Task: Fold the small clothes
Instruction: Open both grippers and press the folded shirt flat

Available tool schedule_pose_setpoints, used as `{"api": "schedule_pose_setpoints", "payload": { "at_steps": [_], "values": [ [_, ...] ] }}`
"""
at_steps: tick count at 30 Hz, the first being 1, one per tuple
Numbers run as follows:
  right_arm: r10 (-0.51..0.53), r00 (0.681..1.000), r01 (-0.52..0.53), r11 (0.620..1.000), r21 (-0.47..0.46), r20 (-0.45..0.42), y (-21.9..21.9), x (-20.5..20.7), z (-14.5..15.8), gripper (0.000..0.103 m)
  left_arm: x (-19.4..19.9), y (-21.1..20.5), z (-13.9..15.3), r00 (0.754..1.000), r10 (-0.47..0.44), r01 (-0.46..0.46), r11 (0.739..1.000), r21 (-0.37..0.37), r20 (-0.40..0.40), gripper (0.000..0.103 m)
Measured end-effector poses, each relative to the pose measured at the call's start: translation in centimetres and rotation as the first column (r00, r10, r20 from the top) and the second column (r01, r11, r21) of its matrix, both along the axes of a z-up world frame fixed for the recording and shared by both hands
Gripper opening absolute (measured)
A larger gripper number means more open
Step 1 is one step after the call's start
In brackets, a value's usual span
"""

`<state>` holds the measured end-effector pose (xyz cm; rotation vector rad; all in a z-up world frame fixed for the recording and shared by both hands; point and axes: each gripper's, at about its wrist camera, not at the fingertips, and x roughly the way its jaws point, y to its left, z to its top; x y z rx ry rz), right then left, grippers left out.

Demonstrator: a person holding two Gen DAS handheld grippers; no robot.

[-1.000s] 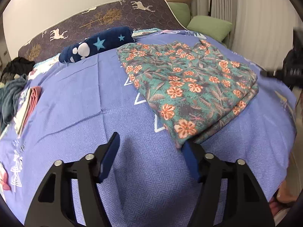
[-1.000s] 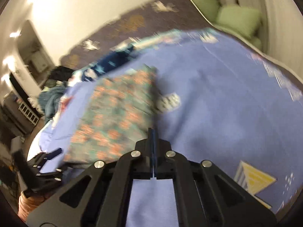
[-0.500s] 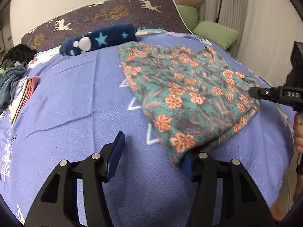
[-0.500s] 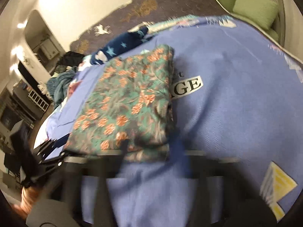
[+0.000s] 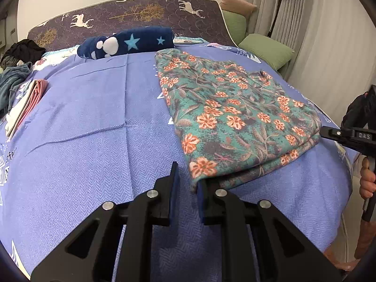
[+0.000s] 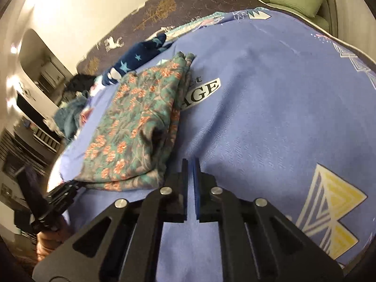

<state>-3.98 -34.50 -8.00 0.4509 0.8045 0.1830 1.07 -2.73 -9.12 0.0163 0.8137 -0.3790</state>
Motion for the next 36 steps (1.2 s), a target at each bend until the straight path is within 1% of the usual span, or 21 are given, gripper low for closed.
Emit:
{"api": "schedule_pose_setpoints", "payload": {
  "at_steps": [1,4,5,6,7,8,9,11,12,14,15,19,21,22,23,25,27,28,32,34,36],
  "values": [
    [0.018,1.0,-0.018,1.0,-0.005,0.016,0.2,-0.3,0.3,0.011,0.1,0.2,-0.1,1.0,0.004,-0.004,1.0,-0.012,-0.008,0.018],
    [0.108,0.991,-0.105,0.994,-0.037,0.074,2.2,-0.8,1.4,0.038,0.3,0.7,-0.3,1.0,0.013,-0.014,0.999,-0.047,-0.028,0.019],
    [0.13,0.988,-0.126,0.991,-0.052,0.083,2.9,-0.7,1.5,0.043,0.3,0.7,-0.3,0.999,0.018,-0.019,0.999,-0.05,-0.028,0.02],
    [0.152,0.985,-0.147,0.986,-0.079,0.075,3.9,-0.3,1.3,0.043,0.2,0.7,-0.3,0.999,0.02,-0.021,0.999,-0.048,-0.026,0.021],
    [0.154,0.987,-0.149,0.982,-0.119,0.036,4.7,0.3,0.6,0.033,0.2,0.7,-0.3,1.0,0.023,-0.024,0.999,-0.041,-0.021,0.021],
    [0.115,0.993,-0.117,0.977,-0.177,-0.02,5.0,0.8,-0.3,0.008,0.1,0.6,-0.3,0.999,0.027,-0.028,0.999,-0.035,-0.017,0.021],
    [0.079,0.994,-0.093,0.976,-0.195,-0.081,4.8,1.4,-1.4,0.009,0.0,0.6,-0.3,0.999,0.03,-0.03,0.999,-0.028,-0.012,0.021],
    [0.062,0.992,-0.075,0.99,-0.118,-0.105,3.8,1.4,-1.9,0.008,-0.1,0.6,-0.4,0.999,0.033,-0.033,0.999,-0.015,-0.006,0.021],
    [0.045,0.992,-0.058,0.992,-0.116,-0.119,3.3,1.1,-1.6,0.007,-0.2,0.6,-0.4,0.999,0.032,-0.032,0.999,-0.011,-0.003,0.021],
    [0.021,0.992,-0.045,0.98,-0.196,-0.125,3.5,0.6,-1.0,0.003,-0.3,0.6,-0.3,1.0,0.028,-0.028,1.0,-0.003,0.0,0.021],
    [0.016,0.993,-0.042,0.973,-0.226,-0.116,3.5,0.2,-0.6,0.003,-0.3,0.7,-0.3,1.0,0.026,-0.026,1.0,-0.004,-0.001,0.021],
    [0.032,0.999,-0.035,0.989,-0.142,-0.025,2.3,-0.2,1.2,0.007,-1.4,0.8,0.5,1.0,-0.008,0.008,1.0,-0.005,0.026,0.018],
    [0.05,0.998,-0.047,0.993,-0.112,0.029,2.3,0.2,2.2,0.035,-2.2,0.6,1.1,0.997,-0.038,0.036,0.999,0.027,0.064,0.018],
    [0.066,0.997,-0.062,0.993,-0.098,0.036,2.8,0.8,2.4,0.059,-2.6,0.4,1.3,0.995,-0.051,0.046,0.998,0.052,0.087,0.019],
    [0.083,0.996,-0.08,0.992,-0.098,0.023,3.2,1.5,2.2,0.062,-2.7,0.3,1.3,0.994,-0.055,0.048,0.997,0.065,0.097,0.019],
    [0.091,0.996,-0.09,0.989,-0.119,-0.001,4.1,2.5,1.8,0.057,-2.5,0.1,1.0,0.994,-0.054,0.048,0.996,0.07,0.092,0.019],
    [0.121,0.992,-0.125,0.982,-0.142,-0.035,5.2,3.3,1.0,0.029,-2.1,0.0,0.5,0.996,-0.047,0.042,0.997,0.068,0.074,0.019],
    [0.12,0.992,-0.126,0.98,-0.154,-0.046,5.5,3.4,0.7,0.008,-1.8,0.0,0.2,0.997,-0.037,0.032,0.997,0.071,0.061,0.021],
    [0.109,0.993,-0.101,0.982,-0.162,0.041,6.1,1.5,3.3,0.006,-0.9,0.9,-0.2,1.0,-0.006,0.006,1.0,0.028,0.017,0.021],
    [0.11,0.994,-0.107,0.983,-0.146,0.013,5.5,1.1,3.7,0.005,-0.8,1.3,-0.2,1.0,-0.014,0.014,1.0,0.015,0.007,0.021],
    [0.077,0.996,-0.085,0.979,-0.185,-0.054,4.8,1.6,2.1,0.005,-0.9,1.3,-0.3,1.0,-0.023,0.023,1.0,0.014,0.009,0.021]
  ]
}}
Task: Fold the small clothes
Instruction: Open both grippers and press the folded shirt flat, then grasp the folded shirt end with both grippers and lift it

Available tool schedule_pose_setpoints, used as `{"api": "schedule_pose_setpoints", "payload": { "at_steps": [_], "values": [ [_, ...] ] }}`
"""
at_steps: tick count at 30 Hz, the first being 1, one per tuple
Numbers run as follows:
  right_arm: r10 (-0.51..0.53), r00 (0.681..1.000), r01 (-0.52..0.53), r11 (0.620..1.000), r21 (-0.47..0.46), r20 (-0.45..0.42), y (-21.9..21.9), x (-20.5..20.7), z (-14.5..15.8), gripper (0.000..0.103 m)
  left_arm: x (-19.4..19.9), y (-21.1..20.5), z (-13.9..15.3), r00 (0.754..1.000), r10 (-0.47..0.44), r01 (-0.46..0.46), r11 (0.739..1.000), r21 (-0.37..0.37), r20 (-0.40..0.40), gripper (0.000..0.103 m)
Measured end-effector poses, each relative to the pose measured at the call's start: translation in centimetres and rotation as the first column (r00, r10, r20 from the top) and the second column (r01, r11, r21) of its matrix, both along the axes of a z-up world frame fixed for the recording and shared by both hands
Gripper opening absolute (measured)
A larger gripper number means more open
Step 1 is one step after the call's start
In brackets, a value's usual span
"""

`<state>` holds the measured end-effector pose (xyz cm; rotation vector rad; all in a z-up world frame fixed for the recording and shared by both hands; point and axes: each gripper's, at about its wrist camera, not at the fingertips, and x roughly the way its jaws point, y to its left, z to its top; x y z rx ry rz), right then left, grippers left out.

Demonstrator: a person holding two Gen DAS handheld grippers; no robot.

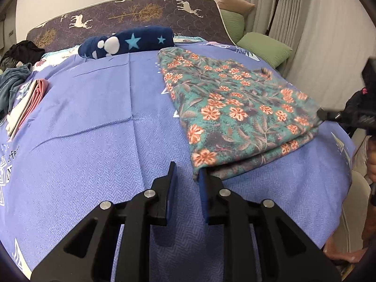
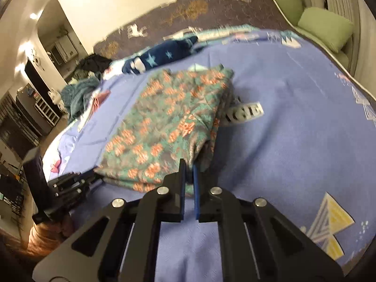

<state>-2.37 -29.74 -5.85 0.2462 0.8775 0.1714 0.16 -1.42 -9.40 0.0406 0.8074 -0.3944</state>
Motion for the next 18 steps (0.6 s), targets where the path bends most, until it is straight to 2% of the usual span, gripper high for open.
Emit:
{"api": "schedule_pose_setpoints", "payload": {
  "at_steps": [3,5,6,9,12,14,15,16,18],
  "values": [
    [-0.024,0.997,0.027,0.999,0.04,-0.076,-1.2,0.4,-2.6,0.012,-0.4,0.0,0.0,1.0,-0.014,0.014,1.0,0.004,0.004,0.021],
    [-0.04,0.998,0.043,0.997,0.06,-0.047,-1.7,-0.2,-2.2,0.025,-0.6,0.3,0.4,1.0,-0.026,0.026,1.0,0.0,0.001,0.021],
    [-0.041,0.999,0.042,0.997,0.059,-0.015,-1.7,-0.6,-1.3,0.027,-0.8,0.6,0.9,0.999,-0.036,0.036,0.999,-0.014,0.002,0.02],
    [0.002,0.997,-0.005,0.999,0.038,0.08,-0.7,-0.9,1.2,0.028,-1.4,1.0,2.9,0.997,-0.065,0.068,0.995,-0.073,0.046,0.019],
    [0.075,0.986,-0.079,0.997,0.021,0.148,1.2,-0.3,2.7,0.024,-1.2,0.4,5.8,0.985,-0.122,0.141,0.977,-0.158,0.124,0.019],
    [0.106,0.98,-0.109,0.994,0.011,0.166,2.3,0.6,2.7,0.024,-0.5,-1.0,6.0,0.979,-0.147,0.169,0.972,-0.162,0.141,0.019],
    [0.097,0.984,-0.099,0.995,0.004,0.15,2.7,1.4,2.2,0.024,0.1,-1.7,5.6,0.979,-0.152,0.172,0.973,-0.151,0.138,0.02],
    [0.072,0.99,-0.072,0.997,-0.004,0.118,2.8,2.1,1.4,0.024,1.3,-2.7,4.3,0.985,-0.145,0.156,0.98,-0.12,0.098,0.03],
    [0.003,1.0,-0.003,1.0,-0.016,-0.001,2.2,3.4,-1.4,0.022,3.2,-3.7,0.9,0.993,-0.114,0.113,0.992,-0.05,-0.014,0.036]
  ]
}}
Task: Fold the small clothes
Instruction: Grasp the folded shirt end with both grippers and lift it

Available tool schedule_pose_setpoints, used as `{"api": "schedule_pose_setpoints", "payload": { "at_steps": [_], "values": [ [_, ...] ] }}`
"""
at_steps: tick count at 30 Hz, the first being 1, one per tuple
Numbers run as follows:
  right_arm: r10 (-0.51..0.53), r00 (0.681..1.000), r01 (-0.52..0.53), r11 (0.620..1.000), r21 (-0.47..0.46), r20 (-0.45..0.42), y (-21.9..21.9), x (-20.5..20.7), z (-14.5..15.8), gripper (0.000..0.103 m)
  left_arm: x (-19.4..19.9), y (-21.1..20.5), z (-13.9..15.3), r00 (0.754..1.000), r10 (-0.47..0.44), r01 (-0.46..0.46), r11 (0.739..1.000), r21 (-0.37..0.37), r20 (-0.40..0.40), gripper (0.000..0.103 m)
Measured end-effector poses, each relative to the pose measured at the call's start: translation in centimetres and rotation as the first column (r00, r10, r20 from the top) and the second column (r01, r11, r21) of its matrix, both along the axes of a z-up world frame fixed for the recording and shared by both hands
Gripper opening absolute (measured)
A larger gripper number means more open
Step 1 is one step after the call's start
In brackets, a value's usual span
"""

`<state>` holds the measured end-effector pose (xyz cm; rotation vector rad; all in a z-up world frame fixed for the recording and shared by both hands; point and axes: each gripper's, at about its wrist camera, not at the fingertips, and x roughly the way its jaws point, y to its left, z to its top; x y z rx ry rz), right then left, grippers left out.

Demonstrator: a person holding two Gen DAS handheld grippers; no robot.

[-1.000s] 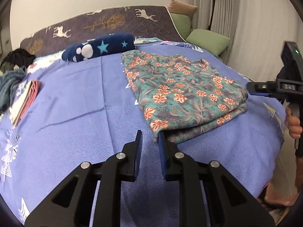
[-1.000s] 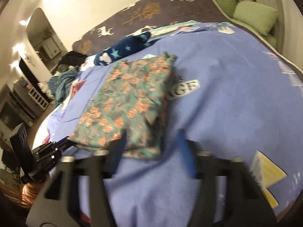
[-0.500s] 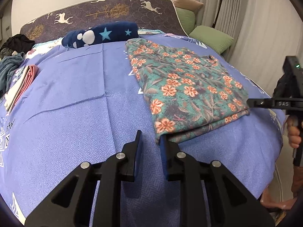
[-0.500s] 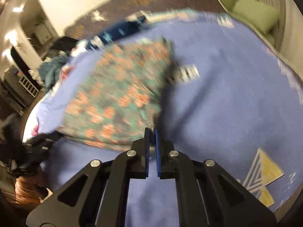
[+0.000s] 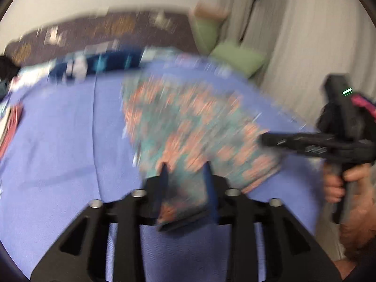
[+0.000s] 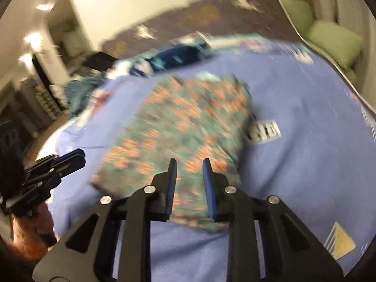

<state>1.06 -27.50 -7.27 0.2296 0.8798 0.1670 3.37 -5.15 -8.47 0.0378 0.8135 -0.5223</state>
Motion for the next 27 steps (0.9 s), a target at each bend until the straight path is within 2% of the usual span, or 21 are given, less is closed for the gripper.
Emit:
{"api": "schedule_pose_setpoints", "payload": {
  "at_steps": [1,2,4,7,9,13,17,19,22,24,26,27],
  "values": [
    [-0.011,1.0,0.011,1.0,0.02,-0.028,-0.3,0.1,-0.9,0.018,0.2,-0.1,-1.0,1.0,-0.004,0.004,1.0,0.009,-0.011,0.036],
    [-0.014,1.0,0.015,0.998,0.054,-0.02,-0.7,-0.1,-1.5,0.018,-0.1,-0.1,-1.3,1.0,-0.006,0.006,1.0,0.007,0.013,0.036],
    [0.002,1.0,-0.002,1.0,0.013,0.014,-0.5,-0.9,-1.3,0.018,-0.5,-0.1,-0.8,0.999,-0.025,0.025,1.0,-0.003,0.021,0.044],
    [0.016,1.0,-0.016,1.0,-0.019,0.004,0.0,-0.8,-1.0,0.021,-0.5,-0.6,-0.5,0.999,-0.04,0.04,0.999,0.019,0.018,0.046],
    [0.025,0.999,-0.025,1.0,-0.012,-0.023,0.0,-0.3,-0.7,0.021,-0.5,-0.5,0.3,0.999,-0.04,0.04,0.999,-0.005,0.028,0.046],
    [0.051,0.997,-0.048,0.998,0.049,-0.065,-1.0,0.4,-1.3,0.022,0.3,0.0,2.2,0.997,-0.01,0.013,0.999,-0.042,0.078,0.046],
    [0.062,0.994,-0.052,0.992,0.116,-0.086,-1.8,0.5,-1.0,0.021,2.8,-1.0,3.0,0.993,0.035,-0.038,0.999,0.017,0.116,0.046],
    [0.056,0.998,-0.052,0.995,0.083,-0.04,-1.6,0.3,0.1,0.02,4.4,-1.1,3.1,0.997,0.037,-0.036,0.999,-0.018,0.073,0.046],
    [0.066,0.995,-0.068,0.997,0.025,0.079,-1.0,0.6,2.3,0.017,6.7,-1.1,2.9,1.0,-0.001,0.0,0.989,-0.145,-0.006,0.046],
    [0.07,0.989,-0.079,0.995,0.06,0.132,-0.9,1.5,2.9,0.017,7.8,-1.5,1.9,0.999,-0.006,0.0,0.991,-0.133,-0.043,0.06],
    [0.052,0.995,-0.059,0.995,0.076,0.083,-0.8,2.8,1.7,0.017,8.6,-2.1,-0.2,0.994,-0.013,0.003,0.996,-0.087,-0.109,0.061],
    [0.059,0.997,-0.062,0.995,0.077,0.041,-0.7,3.4,0.8,0.017,8.3,-2.4,-0.9,0.995,-0.018,0.011,0.997,-0.07,-0.098,0.061]
  ]
}}
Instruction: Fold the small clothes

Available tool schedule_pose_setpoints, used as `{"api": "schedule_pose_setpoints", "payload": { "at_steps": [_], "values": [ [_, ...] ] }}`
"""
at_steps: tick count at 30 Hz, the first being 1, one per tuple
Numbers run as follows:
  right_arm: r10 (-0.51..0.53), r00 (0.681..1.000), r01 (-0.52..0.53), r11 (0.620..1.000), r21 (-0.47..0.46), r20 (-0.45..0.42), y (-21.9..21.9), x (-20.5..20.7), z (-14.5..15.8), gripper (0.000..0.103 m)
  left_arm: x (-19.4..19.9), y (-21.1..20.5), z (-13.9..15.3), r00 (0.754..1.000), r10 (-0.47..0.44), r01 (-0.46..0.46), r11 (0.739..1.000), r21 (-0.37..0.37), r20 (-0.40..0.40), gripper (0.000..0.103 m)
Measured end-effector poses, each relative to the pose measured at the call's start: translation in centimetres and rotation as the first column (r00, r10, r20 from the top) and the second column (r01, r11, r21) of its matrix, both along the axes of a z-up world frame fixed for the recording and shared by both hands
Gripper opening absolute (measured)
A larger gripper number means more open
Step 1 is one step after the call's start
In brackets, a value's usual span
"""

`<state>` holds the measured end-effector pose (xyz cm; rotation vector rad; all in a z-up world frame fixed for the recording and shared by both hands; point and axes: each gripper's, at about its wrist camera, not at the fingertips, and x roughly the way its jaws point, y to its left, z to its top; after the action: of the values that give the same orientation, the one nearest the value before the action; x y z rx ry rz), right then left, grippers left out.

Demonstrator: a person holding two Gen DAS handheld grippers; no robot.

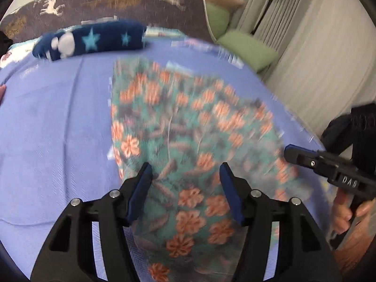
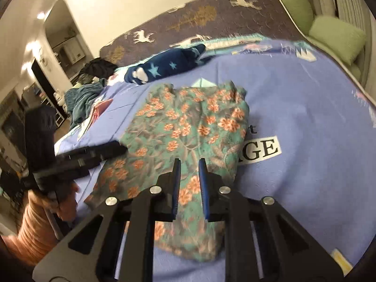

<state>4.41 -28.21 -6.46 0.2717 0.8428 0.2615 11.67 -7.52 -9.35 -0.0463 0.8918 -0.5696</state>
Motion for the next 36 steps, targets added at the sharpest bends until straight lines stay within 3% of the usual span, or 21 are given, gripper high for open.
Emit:
{"api": "schedule_pose_setpoints", "payload": {
  "at_steps": [2,4,8,13,14,16,19,21,24,26,33,36],
  "values": [
    [0.005,0.998,-0.007,1.0,-0.026,-0.057,0.1,0.6,-1.9,0.01,-1.0,-0.6,-0.1,0.998,-0.021,0.018,0.999,0.052,0.063,0.061],
    [0.033,0.999,-0.034,0.997,-0.073,-0.028,0.4,0.3,-1.5,0.01,-1.5,-0.9,0.2,0.996,-0.025,0.018,0.996,0.085,0.089,0.059],
    [0.034,0.999,-0.034,0.999,-0.022,-0.026,-0.7,0.9,0.4,0.011,-1.5,-0.1,2.0,0.991,-0.051,0.045,0.998,0.053,0.123,0.055],
    [-0.009,0.999,0.013,0.996,-0.084,0.05,-2.3,4.9,3.0,0.019,2.6,1.4,4.6,0.981,0.004,-0.013,0.999,0.046,0.195,0.055],
    [-0.012,0.999,0.016,0.997,-0.082,0.042,-2.5,6.1,3.1,0.019,3.3,1.4,4.8,0.981,0.012,-0.02,0.999,0.04,0.195,0.054],
    [-0.009,1.0,0.011,0.997,-0.081,0.022,-2.6,8.9,3.0,0.019,5.8,1.5,4.9,0.986,0.013,-0.014,1.0,0.009,0.165,0.043],
    [0.051,0.999,-0.05,0.994,-0.092,0.008,-1.6,12.5,2.9,0.019,8.9,1.1,4.4,0.991,0.007,-0.008,1.0,0.008,0.131,0.042],
    [0.081,0.997,-0.083,0.992,-0.093,-0.016,-0.9,14.6,2.1,0.019,10.6,0.6,3.2,0.994,0.012,-0.016,0.999,0.041,0.105,0.042],
    [-0.003,0.991,-0.018,0.987,-0.157,-0.136,-1.0,17.4,-1.4,0.018,12.8,-0.2,-0.7,0.998,0.05,-0.053,0.987,0.153,0.027,0.043],
    [-0.007,0.991,-0.01,0.992,-0.123,-0.133,-1.5,17.8,-3.0,0.014,12.4,0.0,-1.2,0.998,0.046,-0.052,0.99,0.134,0.05,0.045],
    [0.009,0.997,-0.019,0.992,-0.128,-0.078,-1.5,16.4,-2.0,0.017,12.0,0.1,-0.7,0.997,0.036,-0.046,0.989,0.14,0.075,0.052],
    [-0.006,0.999,0.001,0.993,-0.115,-0.04,-2.4,14.3,-0.3,0.034,10.4,0.3,0.4,0.996,0.014,-0.025,0.991,0.129,0.084,0.06]
  ]
}}
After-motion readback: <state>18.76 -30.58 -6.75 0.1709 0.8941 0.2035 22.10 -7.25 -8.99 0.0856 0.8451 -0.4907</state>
